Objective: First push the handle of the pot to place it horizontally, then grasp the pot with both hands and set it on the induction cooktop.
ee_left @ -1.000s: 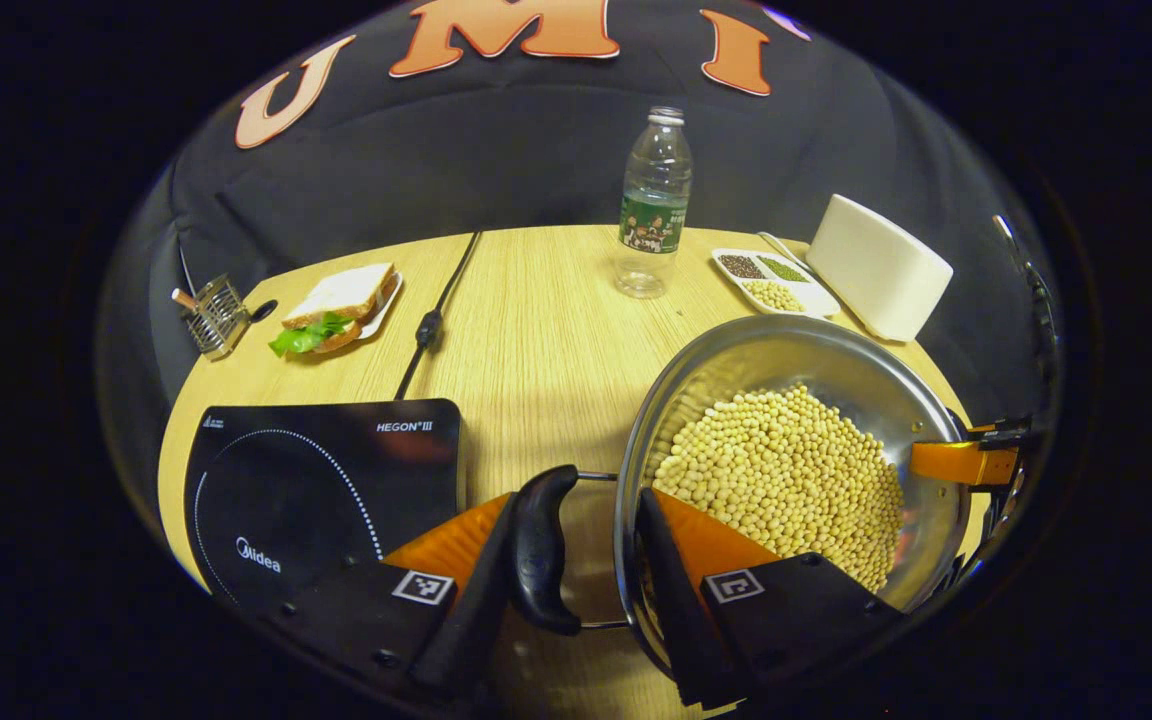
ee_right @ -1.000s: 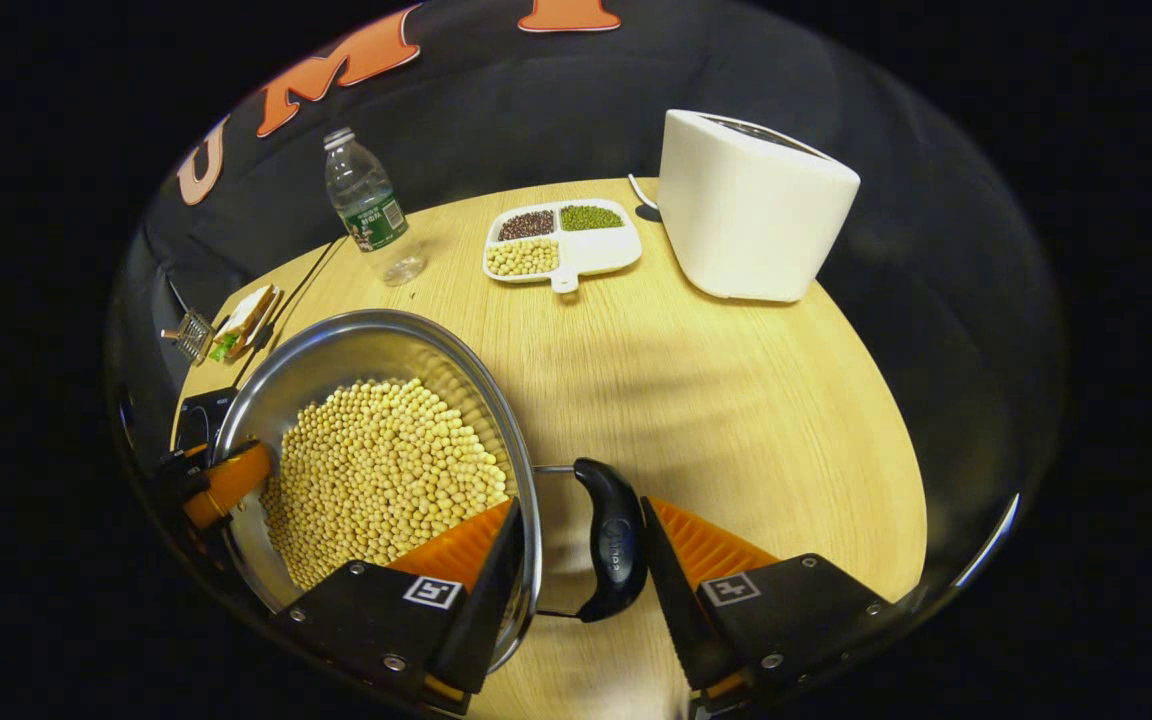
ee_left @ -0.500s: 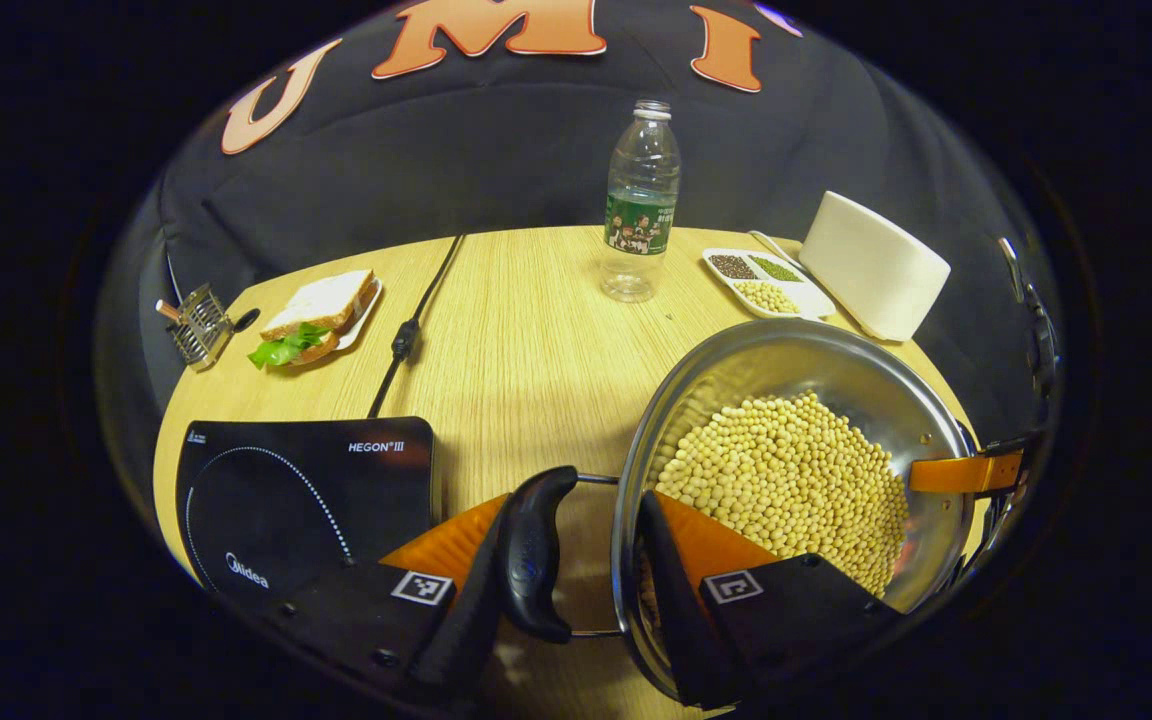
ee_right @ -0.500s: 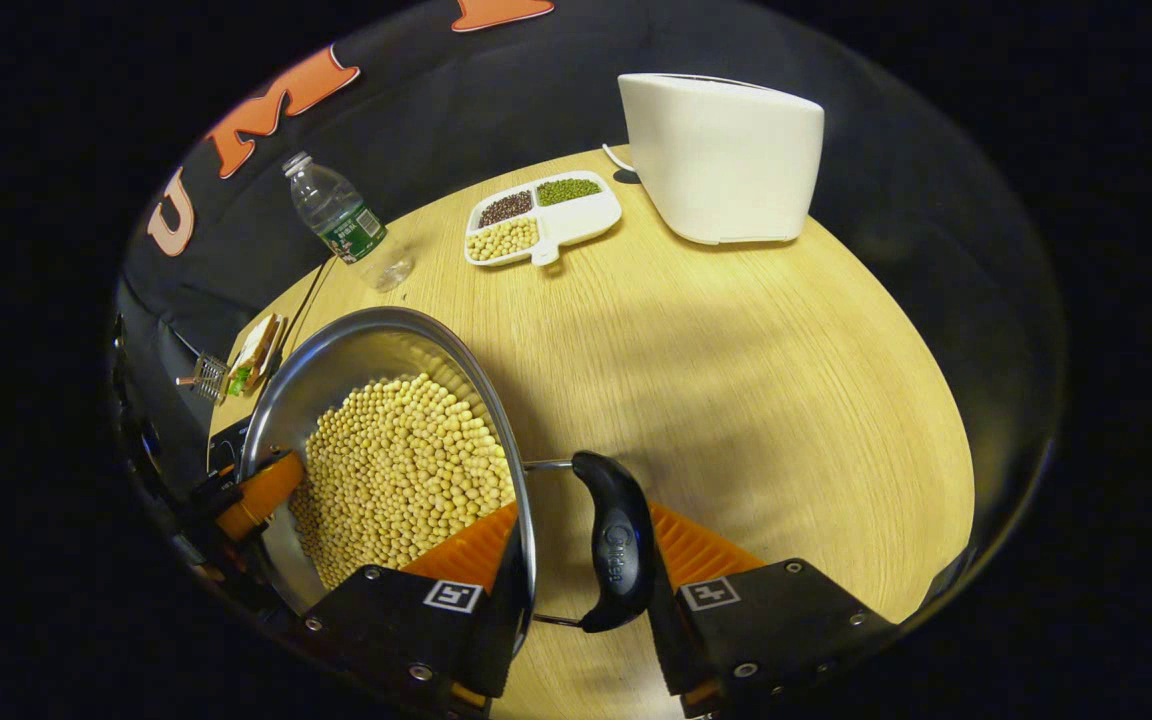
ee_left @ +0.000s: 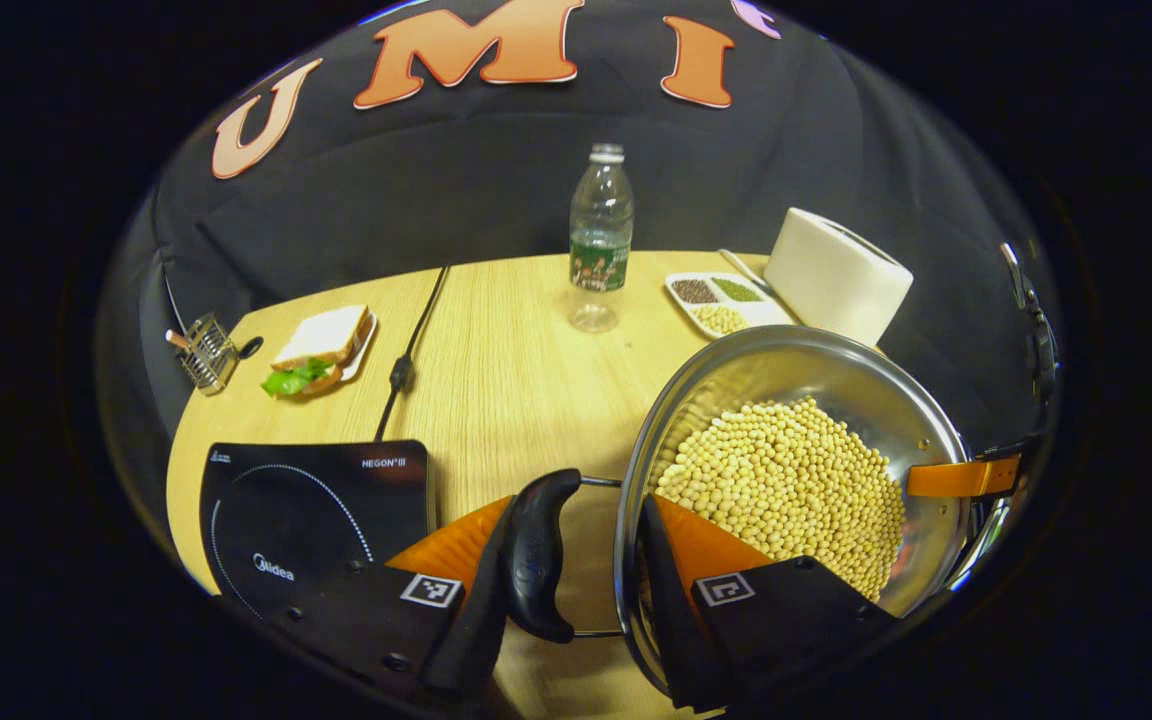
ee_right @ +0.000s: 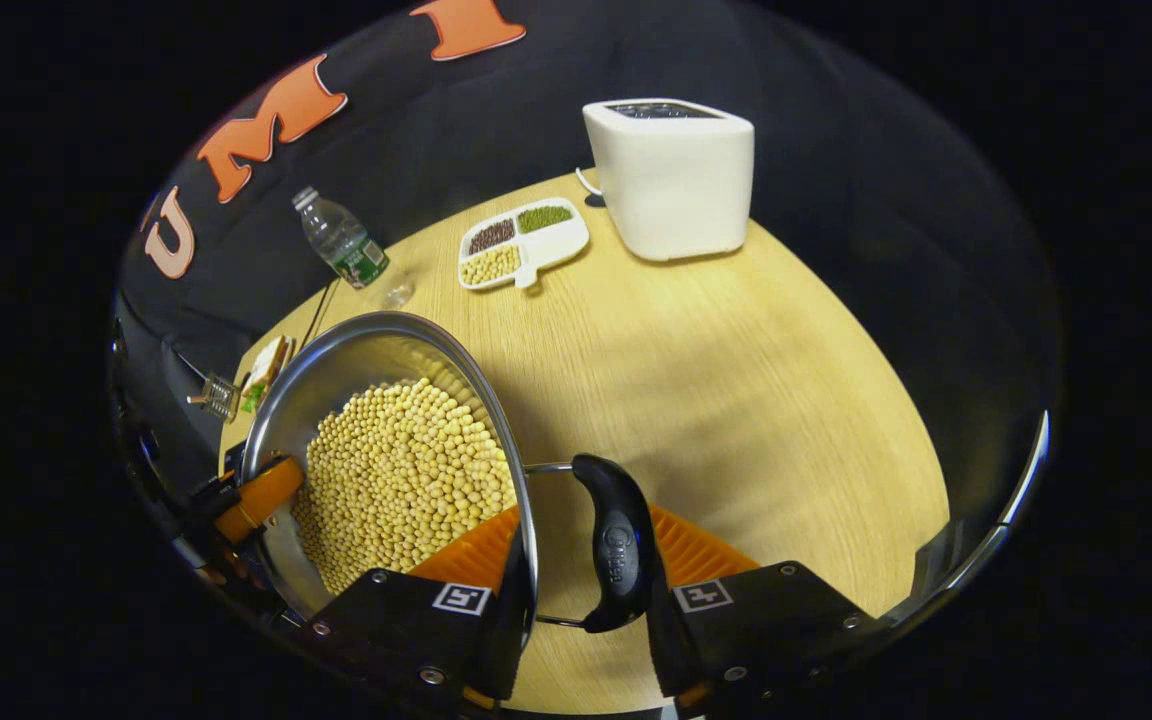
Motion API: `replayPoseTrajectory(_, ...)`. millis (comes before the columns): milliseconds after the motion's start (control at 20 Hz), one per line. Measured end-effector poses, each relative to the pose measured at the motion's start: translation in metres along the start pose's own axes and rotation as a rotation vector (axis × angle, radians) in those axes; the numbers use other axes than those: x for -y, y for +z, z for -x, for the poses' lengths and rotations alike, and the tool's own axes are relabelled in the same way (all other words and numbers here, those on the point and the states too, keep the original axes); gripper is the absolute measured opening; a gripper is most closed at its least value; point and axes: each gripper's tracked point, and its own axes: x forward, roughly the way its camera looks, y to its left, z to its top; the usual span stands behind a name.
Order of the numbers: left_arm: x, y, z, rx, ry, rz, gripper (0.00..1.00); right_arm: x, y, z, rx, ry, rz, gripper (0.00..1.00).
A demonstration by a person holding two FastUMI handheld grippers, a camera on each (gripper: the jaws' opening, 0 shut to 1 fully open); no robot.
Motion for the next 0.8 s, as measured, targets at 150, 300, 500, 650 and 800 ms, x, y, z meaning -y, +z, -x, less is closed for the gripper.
replayPoseTrajectory(150, 0.007, 0.028, 0.028, 0.057, 0.010, 0.017, 0.71, 0.001, 0.025, 0.029, 0.072, 0.013, 0.009, 0.52)
replayPoseTrajectory(300, 0.003, 0.050, 0.060, 0.109, 0.040, 0.037, 0.69, -0.011, 0.041, 0.056, 0.123, 0.049, 0.031, 0.52)
replayPoseTrajectory(500, -0.015, 0.060, 0.103, 0.151, 0.100, 0.098, 0.69, -0.038, 0.054, 0.078, 0.171, 0.118, 0.093, 0.52)
replayPoseTrajectory(650, -0.033, 0.057, 0.130, 0.158, 0.156, 0.131, 0.70, -0.060, 0.058, 0.090, 0.182, 0.169, 0.143, 0.52)
replayPoseTrajectory(800, -0.056, 0.051, 0.153, 0.164, 0.206, 0.173, 0.70, -0.088, 0.057, 0.099, 0.184, 0.210, 0.196, 0.47)
